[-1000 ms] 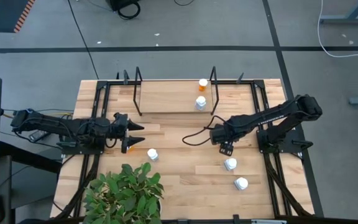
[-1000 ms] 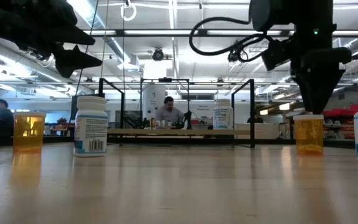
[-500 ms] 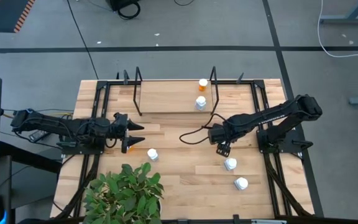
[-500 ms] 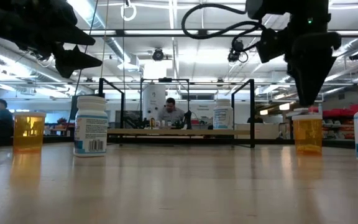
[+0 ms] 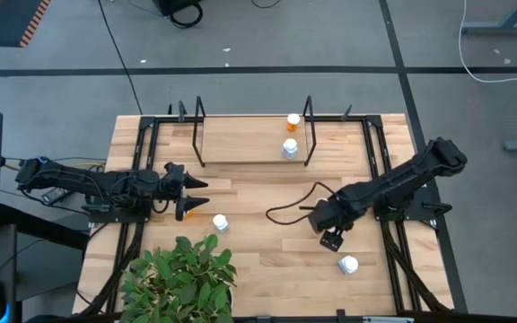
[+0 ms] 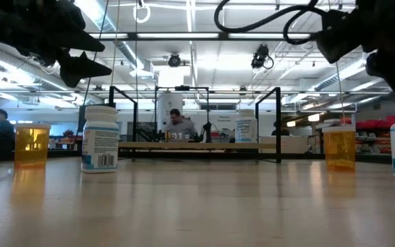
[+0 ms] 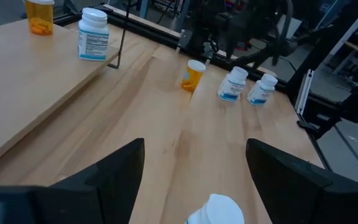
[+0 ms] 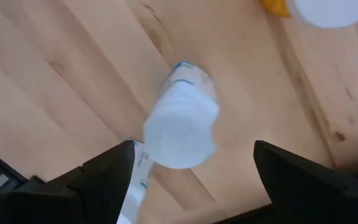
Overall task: Pick and place medicine bottles onto shelf by color
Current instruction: Put the white pill bottle on the shelf
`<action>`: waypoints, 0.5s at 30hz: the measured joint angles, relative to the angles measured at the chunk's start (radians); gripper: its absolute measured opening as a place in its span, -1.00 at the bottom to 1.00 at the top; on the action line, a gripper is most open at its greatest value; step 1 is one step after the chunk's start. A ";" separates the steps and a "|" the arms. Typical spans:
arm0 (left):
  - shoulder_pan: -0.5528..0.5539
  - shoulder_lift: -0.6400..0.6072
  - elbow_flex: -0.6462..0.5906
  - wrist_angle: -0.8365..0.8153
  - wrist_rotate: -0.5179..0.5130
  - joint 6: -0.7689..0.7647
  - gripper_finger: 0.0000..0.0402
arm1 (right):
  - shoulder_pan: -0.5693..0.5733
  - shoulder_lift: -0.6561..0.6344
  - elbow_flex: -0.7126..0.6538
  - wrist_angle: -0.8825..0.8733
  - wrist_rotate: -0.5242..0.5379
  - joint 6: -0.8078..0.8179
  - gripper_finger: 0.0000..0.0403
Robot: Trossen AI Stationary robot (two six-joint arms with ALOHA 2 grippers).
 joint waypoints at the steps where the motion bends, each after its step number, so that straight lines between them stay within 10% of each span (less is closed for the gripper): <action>1: 0.000 0.000 0.000 0.000 0.000 -0.002 0.42 | 0.011 0.000 0.000 0.010 0.007 0.014 0.68; 15: 0.000 0.000 0.000 0.000 0.000 -0.002 0.42 | 0.116 0.000 0.000 0.077 0.151 0.086 0.68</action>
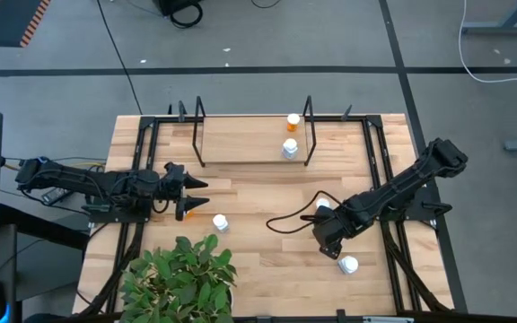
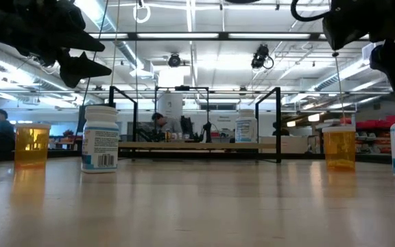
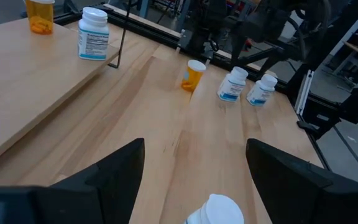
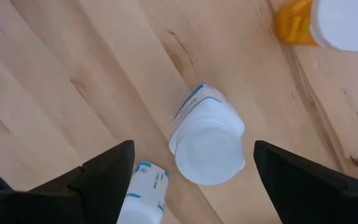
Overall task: Pick and place medicine bottles onto shelf by color
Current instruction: Put the white pill bottle on the shelf
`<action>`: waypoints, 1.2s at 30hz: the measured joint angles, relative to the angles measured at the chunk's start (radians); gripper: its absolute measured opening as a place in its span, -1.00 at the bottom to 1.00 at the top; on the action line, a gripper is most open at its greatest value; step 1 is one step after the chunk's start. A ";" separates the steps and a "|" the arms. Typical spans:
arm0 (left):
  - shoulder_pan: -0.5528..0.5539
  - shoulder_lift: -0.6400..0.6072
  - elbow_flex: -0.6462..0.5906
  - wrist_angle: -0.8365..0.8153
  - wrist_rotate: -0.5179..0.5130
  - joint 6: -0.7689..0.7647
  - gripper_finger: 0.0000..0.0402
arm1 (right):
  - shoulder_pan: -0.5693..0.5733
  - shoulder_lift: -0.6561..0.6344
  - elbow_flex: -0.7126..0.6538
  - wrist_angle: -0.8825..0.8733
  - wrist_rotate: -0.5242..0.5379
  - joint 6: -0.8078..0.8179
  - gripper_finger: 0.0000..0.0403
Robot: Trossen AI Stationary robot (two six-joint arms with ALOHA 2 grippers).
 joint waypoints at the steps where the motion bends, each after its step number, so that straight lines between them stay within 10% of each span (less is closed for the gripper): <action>1: 0.000 0.000 0.000 0.000 0.000 0.000 0.42 | 0.007 0.000 0.000 0.000 0.010 0.000 0.68; 19: 0.000 0.000 0.000 0.000 -0.008 0.000 0.42 | 0.037 0.000 -0.083 0.014 0.039 0.001 0.64; 36: 0.000 0.000 0.000 0.000 -0.011 -0.007 0.42 | 0.037 0.000 -0.083 0.131 0.057 -0.076 -0.10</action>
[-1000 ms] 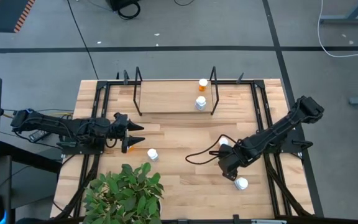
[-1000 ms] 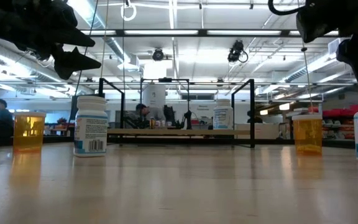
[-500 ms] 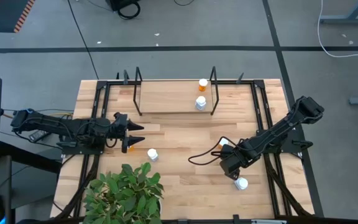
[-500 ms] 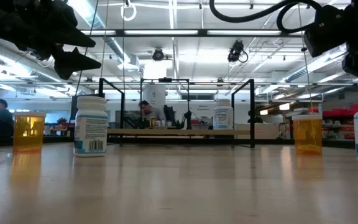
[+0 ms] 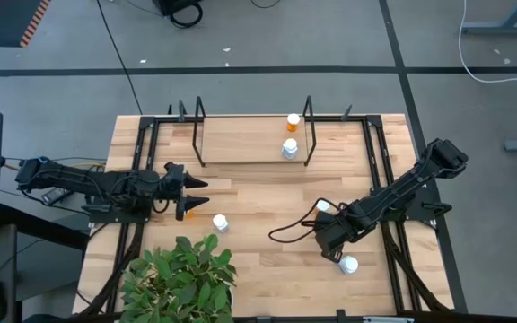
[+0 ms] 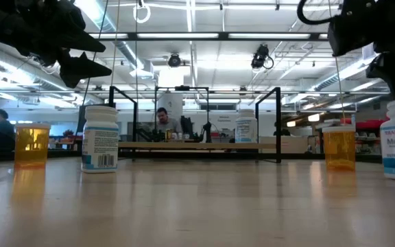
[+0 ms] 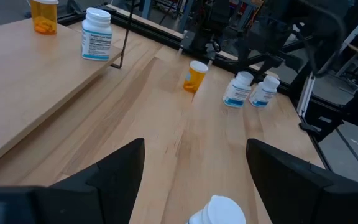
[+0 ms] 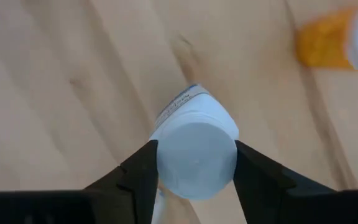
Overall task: Pick and place medicine bottles onto shelf by color
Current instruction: Put the white pill bottle on the shelf
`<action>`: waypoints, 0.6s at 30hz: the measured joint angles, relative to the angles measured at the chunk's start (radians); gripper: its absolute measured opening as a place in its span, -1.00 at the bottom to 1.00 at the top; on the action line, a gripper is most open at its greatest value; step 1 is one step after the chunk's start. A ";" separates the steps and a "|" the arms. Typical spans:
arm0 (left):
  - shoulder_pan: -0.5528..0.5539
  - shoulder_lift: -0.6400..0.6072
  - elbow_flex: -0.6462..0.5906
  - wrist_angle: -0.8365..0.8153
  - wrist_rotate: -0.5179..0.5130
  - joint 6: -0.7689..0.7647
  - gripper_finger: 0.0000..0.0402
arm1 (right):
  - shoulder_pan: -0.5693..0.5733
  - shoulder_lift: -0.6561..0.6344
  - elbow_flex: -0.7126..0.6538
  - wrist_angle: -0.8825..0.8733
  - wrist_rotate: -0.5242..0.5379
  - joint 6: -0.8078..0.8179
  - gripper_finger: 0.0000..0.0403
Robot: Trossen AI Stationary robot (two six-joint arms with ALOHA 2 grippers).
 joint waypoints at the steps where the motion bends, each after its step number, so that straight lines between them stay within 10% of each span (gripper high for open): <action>1: 0.000 0.000 0.000 0.000 0.000 0.000 0.42 | -0.002 0.000 0.004 0.013 0.000 -0.017 -0.10; 18: 0.000 0.000 0.000 0.009 -0.023 -0.001 0.42 | -0.276 0.040 0.330 0.044 0.163 -0.619 -0.05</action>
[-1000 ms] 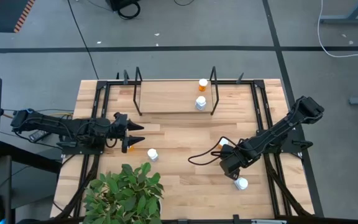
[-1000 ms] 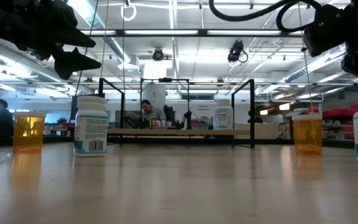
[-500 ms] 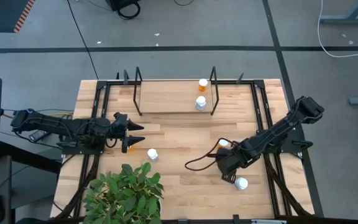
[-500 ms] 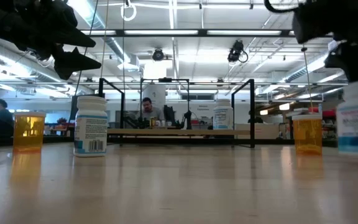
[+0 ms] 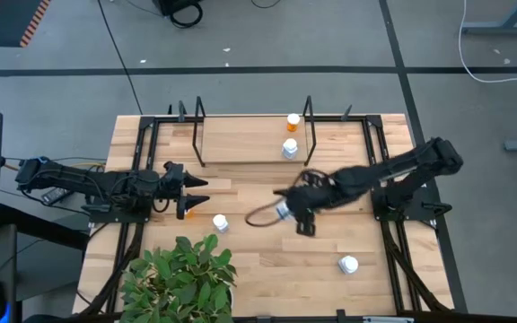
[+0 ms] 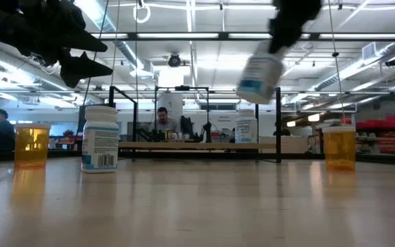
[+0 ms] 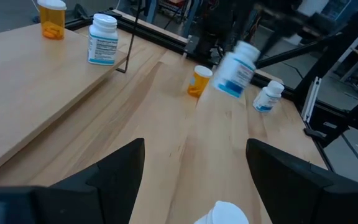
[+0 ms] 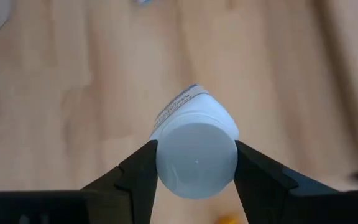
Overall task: Pick and place medicine bottles onto shelf by color
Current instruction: Put the white pill bottle on the shelf
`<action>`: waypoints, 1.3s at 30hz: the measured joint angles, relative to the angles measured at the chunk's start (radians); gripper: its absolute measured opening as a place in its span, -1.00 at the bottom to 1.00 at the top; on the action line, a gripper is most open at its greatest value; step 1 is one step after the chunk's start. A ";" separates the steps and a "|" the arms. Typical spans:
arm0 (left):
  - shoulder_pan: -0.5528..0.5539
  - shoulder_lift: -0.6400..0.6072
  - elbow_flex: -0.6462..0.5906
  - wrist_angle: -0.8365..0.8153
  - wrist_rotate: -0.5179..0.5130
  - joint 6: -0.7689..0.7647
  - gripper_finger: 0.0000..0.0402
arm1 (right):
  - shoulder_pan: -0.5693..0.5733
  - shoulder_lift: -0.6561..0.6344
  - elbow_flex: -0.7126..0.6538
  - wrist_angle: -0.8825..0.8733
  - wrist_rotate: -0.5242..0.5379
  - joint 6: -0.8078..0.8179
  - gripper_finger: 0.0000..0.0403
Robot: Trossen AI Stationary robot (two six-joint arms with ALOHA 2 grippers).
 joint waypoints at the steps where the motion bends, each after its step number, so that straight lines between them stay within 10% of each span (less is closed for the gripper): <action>1: 0.000 0.000 0.000 0.001 0.000 0.000 0.42 | -0.024 0.020 0.035 0.000 0.002 -0.046 -0.05; 25: 0.000 0.000 0.000 -0.002 0.000 0.035 0.42 | -0.606 0.689 1.039 -0.361 0.002 -0.589 -0.03; 39: 0.001 0.000 0.000 0.000 -0.007 0.070 0.42 | -0.782 0.741 1.040 -0.331 -0.045 -0.652 -0.03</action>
